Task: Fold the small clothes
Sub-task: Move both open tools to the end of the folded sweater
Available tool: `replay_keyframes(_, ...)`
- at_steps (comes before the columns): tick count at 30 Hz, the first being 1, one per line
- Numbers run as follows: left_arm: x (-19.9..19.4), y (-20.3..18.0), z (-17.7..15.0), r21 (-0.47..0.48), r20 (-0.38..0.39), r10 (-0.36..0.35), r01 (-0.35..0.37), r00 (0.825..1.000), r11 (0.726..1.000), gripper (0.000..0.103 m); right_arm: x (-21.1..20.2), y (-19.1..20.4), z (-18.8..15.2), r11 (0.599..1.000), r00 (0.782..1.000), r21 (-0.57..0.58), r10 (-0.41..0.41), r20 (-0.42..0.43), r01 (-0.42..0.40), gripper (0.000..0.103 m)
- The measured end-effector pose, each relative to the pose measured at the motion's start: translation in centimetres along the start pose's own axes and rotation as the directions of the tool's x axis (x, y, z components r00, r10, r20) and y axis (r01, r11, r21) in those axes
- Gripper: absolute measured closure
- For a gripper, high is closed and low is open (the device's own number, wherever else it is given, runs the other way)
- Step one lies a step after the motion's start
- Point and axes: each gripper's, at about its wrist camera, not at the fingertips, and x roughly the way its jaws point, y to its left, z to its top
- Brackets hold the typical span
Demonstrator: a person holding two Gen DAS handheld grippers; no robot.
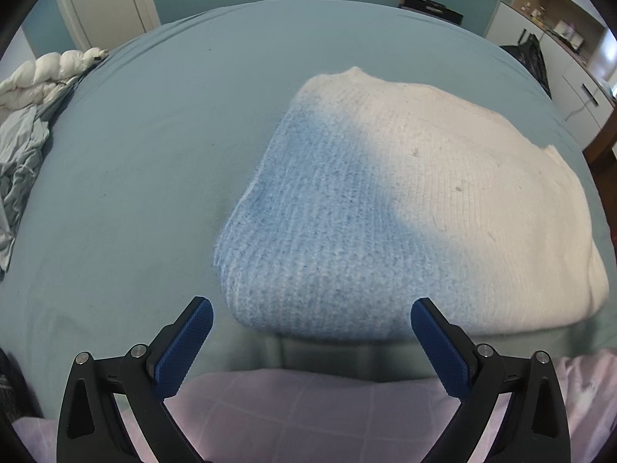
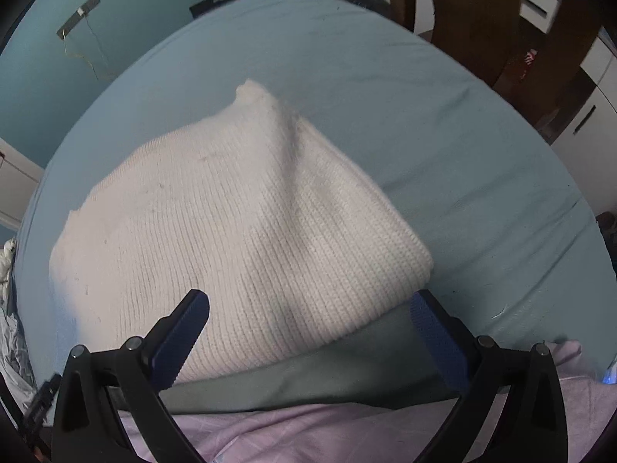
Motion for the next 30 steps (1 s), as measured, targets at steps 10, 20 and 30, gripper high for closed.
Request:
replay_keyframes(10,2.0,3.1,0.9,-0.095,-0.026,-0.03,0.027,0.999,0.995,0.0,-1.8,1.2,1.7,1.0,0.987,0.013,0.025,0.157,-0.028,0.001)
replay_keyframes(20,1.1,2.9,1.1,-0.081,0.006,-0.015,0.016,1.0,0.997,0.0,-15.4,5.4,4.2,0.978,0.877,-0.158,-0.047,0.478,0.139,0.001)
replay_keyframes(30,-0.2,3.7,1.1,-0.092,0.046,0.012,-0.007,0.999,0.996,0.0,-8.4,6.2,4.0,0.972,0.993,-0.232,-0.019,0.117,0.046,0.001)
